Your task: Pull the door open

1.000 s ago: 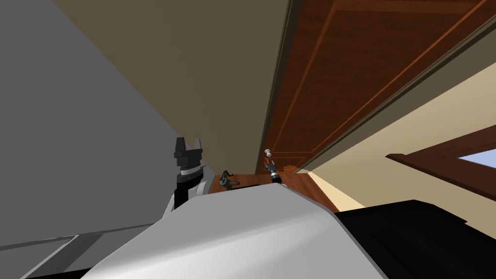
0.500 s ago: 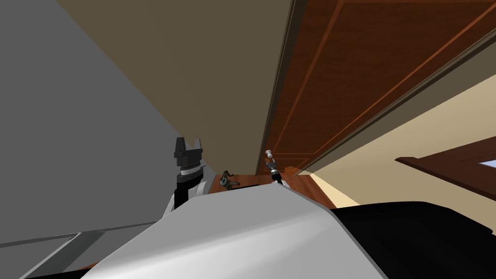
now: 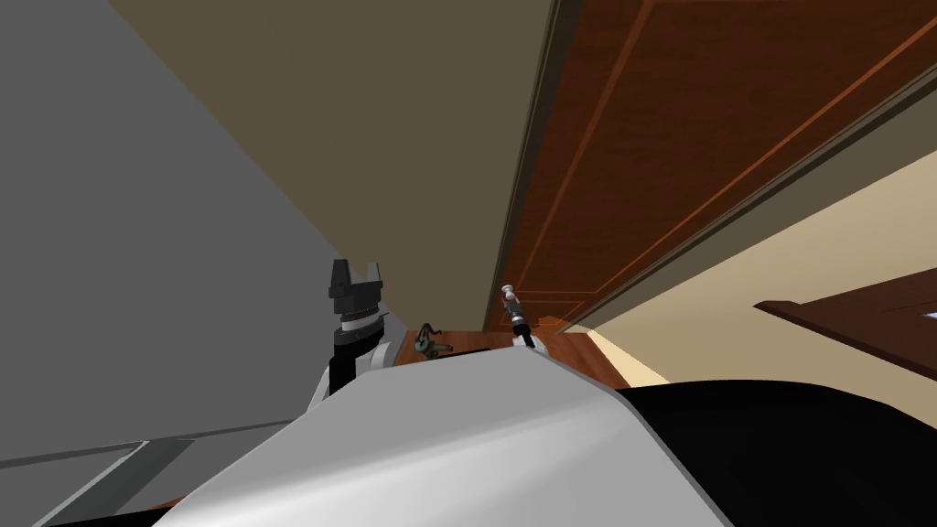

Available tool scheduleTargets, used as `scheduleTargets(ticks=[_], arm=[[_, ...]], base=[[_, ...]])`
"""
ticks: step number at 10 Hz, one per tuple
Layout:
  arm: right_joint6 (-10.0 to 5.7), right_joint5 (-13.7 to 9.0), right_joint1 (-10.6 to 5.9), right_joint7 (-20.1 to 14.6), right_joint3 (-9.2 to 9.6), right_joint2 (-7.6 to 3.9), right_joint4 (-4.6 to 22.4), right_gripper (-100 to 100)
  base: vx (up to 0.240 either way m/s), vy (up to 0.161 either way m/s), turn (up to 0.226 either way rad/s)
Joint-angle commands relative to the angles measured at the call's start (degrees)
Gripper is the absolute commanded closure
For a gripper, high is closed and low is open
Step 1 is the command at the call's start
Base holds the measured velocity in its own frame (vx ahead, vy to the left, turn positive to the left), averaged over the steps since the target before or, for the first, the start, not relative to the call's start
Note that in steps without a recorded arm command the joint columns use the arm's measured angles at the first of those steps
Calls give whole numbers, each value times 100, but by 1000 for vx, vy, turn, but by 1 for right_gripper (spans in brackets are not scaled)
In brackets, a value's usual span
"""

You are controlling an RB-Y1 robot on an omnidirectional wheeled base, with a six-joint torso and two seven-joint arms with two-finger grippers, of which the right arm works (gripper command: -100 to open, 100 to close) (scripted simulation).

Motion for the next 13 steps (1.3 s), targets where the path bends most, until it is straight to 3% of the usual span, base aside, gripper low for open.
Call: scheduleTargets(ticks=[1,2,3,4,9,13], arm=[[37,-36,-172,-6,-81,-23,126,-100],[50,-73,-333,-13,-161,-47,282,-100],[16,-57,-280,-6,-123,-46,257,-100],[16,-57,-280,-6,-123,-46,257,100],[16,-57,-280,-6,-123,-46,257,100],[22,-193,-260,-466,-102,-83,242,100]], base=[[37,-29,22],[62,-51,21],[31,-26,9],[-3,1,-16],[-3,2,0],[-23,-4,51]])
